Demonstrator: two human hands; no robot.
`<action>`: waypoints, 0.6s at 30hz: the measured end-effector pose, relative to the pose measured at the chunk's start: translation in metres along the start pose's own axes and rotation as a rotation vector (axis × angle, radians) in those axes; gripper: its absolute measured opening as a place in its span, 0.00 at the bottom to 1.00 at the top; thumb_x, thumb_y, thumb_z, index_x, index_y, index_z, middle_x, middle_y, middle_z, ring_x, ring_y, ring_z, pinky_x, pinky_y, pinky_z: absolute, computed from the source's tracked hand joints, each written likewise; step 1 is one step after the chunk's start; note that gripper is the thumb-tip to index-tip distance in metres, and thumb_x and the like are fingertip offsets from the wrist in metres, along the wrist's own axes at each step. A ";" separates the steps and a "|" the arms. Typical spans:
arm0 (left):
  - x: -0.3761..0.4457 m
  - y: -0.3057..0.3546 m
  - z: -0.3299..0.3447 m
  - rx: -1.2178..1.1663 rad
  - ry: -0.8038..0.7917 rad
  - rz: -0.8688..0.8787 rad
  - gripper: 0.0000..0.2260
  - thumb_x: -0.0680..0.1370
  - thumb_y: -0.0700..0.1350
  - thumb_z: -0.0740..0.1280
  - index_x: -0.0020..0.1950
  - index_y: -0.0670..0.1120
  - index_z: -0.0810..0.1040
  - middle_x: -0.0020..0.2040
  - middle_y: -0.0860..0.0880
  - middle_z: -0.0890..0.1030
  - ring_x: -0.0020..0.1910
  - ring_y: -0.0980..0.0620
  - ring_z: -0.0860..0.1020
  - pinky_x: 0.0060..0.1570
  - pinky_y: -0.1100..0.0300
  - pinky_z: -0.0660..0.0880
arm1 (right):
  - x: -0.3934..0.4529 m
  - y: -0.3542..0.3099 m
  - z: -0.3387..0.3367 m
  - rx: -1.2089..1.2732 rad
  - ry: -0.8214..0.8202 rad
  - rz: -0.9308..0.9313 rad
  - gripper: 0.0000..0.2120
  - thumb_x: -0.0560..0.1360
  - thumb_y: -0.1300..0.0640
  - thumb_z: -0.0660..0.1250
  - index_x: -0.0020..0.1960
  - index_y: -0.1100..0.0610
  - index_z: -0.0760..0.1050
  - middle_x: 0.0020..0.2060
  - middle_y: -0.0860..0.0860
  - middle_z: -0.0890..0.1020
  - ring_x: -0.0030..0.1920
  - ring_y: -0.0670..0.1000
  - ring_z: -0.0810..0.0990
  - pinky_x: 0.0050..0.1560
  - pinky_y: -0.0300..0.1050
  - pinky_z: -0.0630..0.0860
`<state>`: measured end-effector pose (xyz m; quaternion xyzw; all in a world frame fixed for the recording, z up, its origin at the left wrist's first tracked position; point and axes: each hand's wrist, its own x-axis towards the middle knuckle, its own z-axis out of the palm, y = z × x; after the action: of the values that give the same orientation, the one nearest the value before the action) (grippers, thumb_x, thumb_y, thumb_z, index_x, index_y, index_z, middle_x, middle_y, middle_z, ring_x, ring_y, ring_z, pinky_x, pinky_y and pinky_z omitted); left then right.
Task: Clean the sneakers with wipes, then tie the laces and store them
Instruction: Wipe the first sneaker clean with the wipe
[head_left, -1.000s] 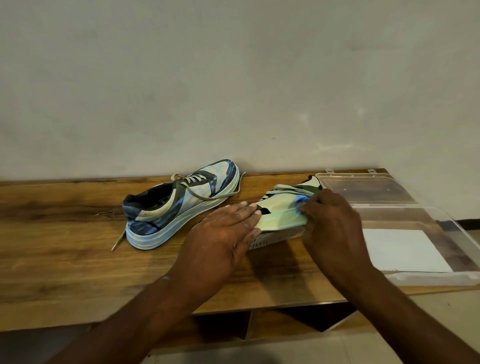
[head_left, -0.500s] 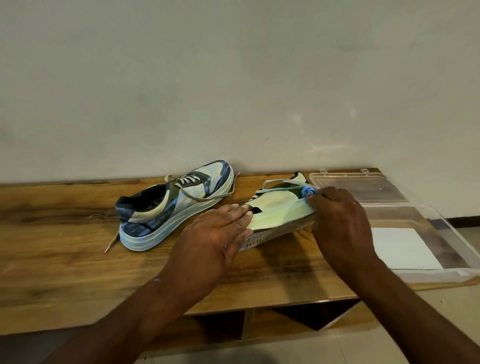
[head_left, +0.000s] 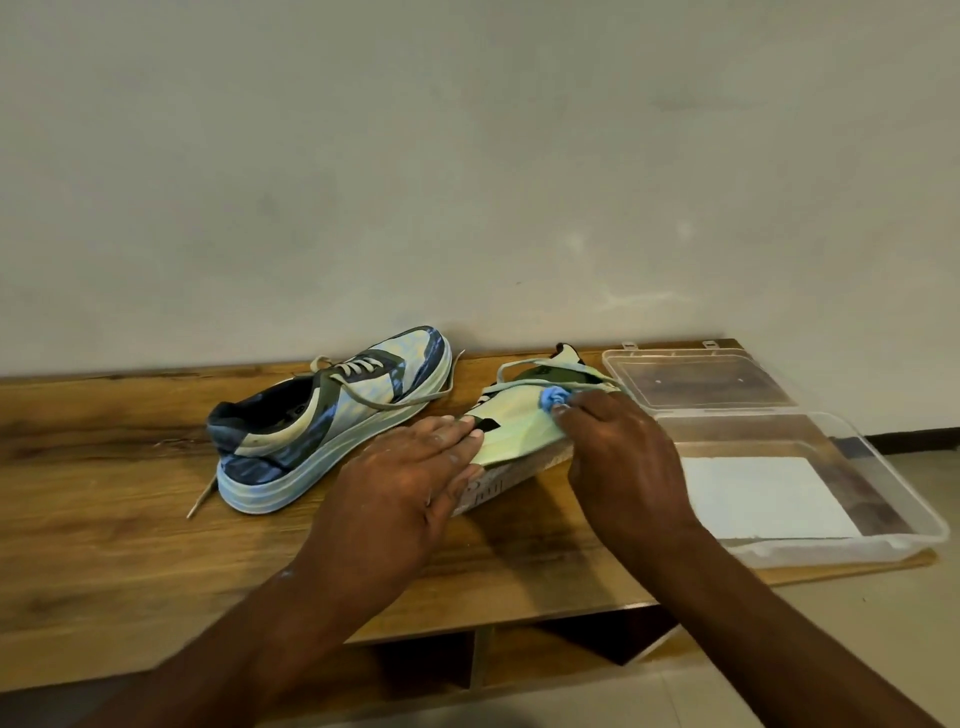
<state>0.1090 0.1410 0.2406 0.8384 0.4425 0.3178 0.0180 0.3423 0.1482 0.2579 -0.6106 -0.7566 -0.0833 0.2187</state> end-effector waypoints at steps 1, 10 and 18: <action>-0.001 0.001 0.000 0.009 0.004 0.009 0.19 0.82 0.53 0.61 0.70 0.49 0.81 0.69 0.52 0.80 0.69 0.54 0.77 0.65 0.49 0.78 | 0.001 0.005 0.000 -0.003 0.007 0.027 0.20 0.70 0.66 0.77 0.61 0.59 0.83 0.57 0.56 0.84 0.56 0.57 0.82 0.50 0.54 0.84; -0.003 0.004 -0.004 0.029 -0.008 0.035 0.19 0.83 0.53 0.59 0.70 0.49 0.81 0.70 0.52 0.80 0.70 0.54 0.76 0.67 0.50 0.77 | 0.012 0.020 0.000 0.034 0.054 0.208 0.22 0.69 0.63 0.79 0.62 0.57 0.82 0.54 0.55 0.83 0.50 0.55 0.81 0.45 0.52 0.82; -0.004 0.003 -0.005 0.047 -0.018 0.050 0.22 0.85 0.57 0.54 0.70 0.50 0.80 0.70 0.53 0.79 0.70 0.54 0.76 0.67 0.56 0.71 | 0.014 0.021 -0.006 0.183 0.080 0.327 0.17 0.76 0.57 0.75 0.64 0.53 0.81 0.55 0.49 0.85 0.46 0.42 0.76 0.48 0.30 0.70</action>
<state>0.1069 0.1347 0.2437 0.8522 0.4286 0.2999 -0.0056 0.3613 0.1630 0.2664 -0.6991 -0.6425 -0.0018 0.3138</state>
